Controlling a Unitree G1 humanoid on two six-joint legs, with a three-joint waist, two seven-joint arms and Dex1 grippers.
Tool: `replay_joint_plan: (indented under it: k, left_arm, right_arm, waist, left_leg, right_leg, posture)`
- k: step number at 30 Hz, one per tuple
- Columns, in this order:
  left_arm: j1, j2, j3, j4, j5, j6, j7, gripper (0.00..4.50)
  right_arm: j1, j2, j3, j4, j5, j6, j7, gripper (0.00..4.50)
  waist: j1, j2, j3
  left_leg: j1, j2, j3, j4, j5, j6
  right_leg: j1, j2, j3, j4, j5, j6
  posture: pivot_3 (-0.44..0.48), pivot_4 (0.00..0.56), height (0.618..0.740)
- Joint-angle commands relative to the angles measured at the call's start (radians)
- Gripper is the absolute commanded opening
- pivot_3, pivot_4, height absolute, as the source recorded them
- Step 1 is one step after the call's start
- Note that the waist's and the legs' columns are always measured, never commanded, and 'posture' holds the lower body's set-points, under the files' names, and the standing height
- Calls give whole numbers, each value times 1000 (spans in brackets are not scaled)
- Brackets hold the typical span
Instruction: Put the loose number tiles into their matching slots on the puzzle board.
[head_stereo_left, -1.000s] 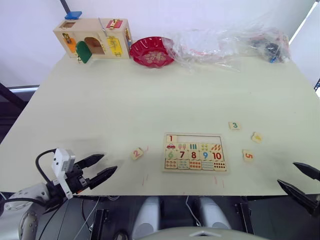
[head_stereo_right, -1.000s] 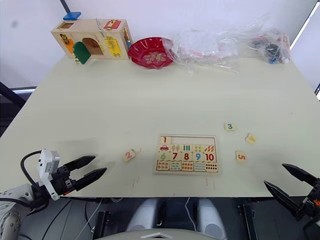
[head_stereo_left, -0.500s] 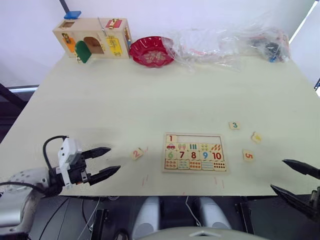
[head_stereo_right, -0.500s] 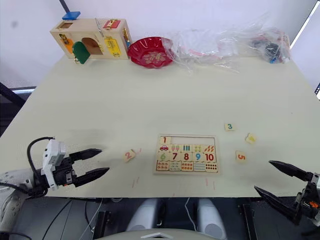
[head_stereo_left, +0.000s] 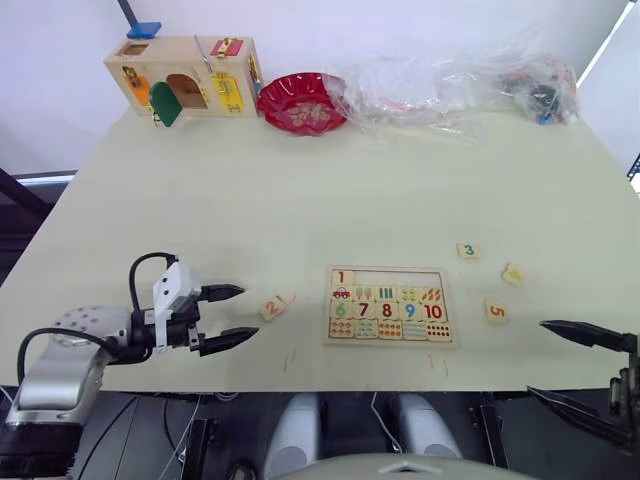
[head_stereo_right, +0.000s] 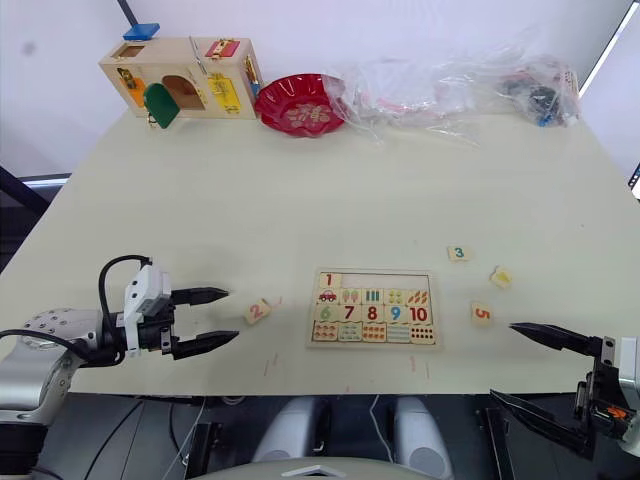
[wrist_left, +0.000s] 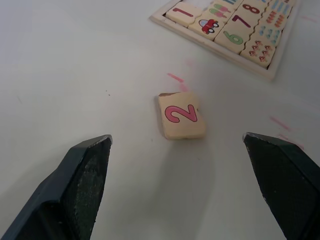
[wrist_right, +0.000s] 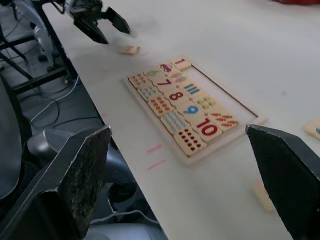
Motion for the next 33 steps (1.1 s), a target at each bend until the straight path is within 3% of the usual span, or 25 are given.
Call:
replay_joint_plan:
  k: [1,9,11,26,30,33]
  left_arm:
    - [-20,4,-25,-54,17,35,51,4465]
    - [-9,-11,-37,-140,18,99,139,4465]
    - [5,-18,-43,-166,19,108,155,3977]
    - [49,-56,-85,-197,78,96,272,3977]
    - [61,-61,-88,-188,86,82,279,2650]
    - [62,-60,-86,-175,93,65,280,2650]
  right_arm:
    - [-21,-17,-15,-26,21,7,3,4500]
    - [-57,-15,14,-22,13,19,-6,4500]
    - [-64,-12,20,-17,9,19,-6,4500]
    - [-63,9,41,-40,8,21,-33,4500]
    - [-62,15,39,-46,13,23,-40,4500]
    - [-62,18,43,-48,12,23,-44,4500]
  waist:
    - [1,0,0]
    - [2,0,0]
    - [1,0,0]
    - [3,0,0]
    - [3,1,0]
    - [3,1,0]
  left_leg:
    - [0,0,0,0,0,0]
    - [0,0,-1,0,0,0]
    - [0,0,-1,0,0,0]
    - [0,0,-1,0,0,0]
    - [0,0,-1,0,0,0]
    - [0,0,0,0,0,0]
  right_leg:
    - [0,0,0,0,0,0]
    - [0,0,0,0,0,0]
    - [0,0,0,0,0,0]
    - [0,0,0,0,0,0]
    - [0,0,0,0,0,0]
    - [0,0,0,0,0,0]
  posture:
    - [0,150,740]
    - [0,150,740]
    - [0,150,740]
    - [0,150,740]
    - [0,150,740]
    - [0,150,740]
